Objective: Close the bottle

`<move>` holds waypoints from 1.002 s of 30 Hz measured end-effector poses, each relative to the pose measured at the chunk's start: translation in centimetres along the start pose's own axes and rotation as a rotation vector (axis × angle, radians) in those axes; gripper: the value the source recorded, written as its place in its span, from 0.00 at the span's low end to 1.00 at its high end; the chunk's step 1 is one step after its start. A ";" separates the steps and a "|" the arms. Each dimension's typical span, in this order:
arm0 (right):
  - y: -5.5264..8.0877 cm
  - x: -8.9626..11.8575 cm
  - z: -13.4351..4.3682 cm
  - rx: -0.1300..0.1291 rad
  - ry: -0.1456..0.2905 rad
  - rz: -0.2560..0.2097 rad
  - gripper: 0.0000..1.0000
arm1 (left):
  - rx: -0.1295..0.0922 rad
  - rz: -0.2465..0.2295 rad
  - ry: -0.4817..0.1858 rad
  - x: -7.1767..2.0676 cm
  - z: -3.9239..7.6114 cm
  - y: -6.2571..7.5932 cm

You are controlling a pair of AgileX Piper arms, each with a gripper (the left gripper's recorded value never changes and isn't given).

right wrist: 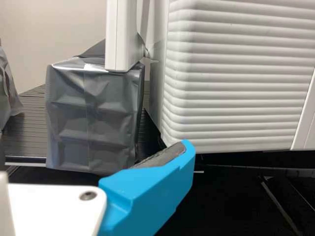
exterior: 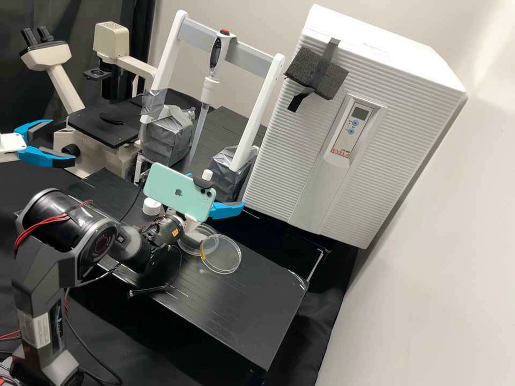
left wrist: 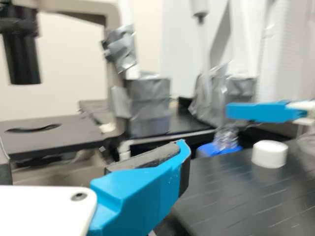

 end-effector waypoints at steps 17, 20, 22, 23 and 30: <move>0.0 0.0 0.0 0.000 0.000 0.000 1.00 | 0.003 -0.060 -0.080 1.58 1.3 -1.2; 0.0 0.0 0.0 0.000 0.000 0.000 1.00 | 0.008 -0.062 -0.082 1.55 1.2 -1.2; 0.0 0.0 0.0 0.000 0.000 0.000 1.00 | 0.012 -0.063 -0.084 1.55 1.2 -1.2; 0.0 0.0 0.0 0.000 0.000 0.000 1.00 | 0.018 -0.064 -0.087 1.55 1.2 -1.2; 0.0 0.0 0.0 0.000 0.000 0.000 1.00 | 0.019 -0.084 -0.077 1.54 1.1 -1.4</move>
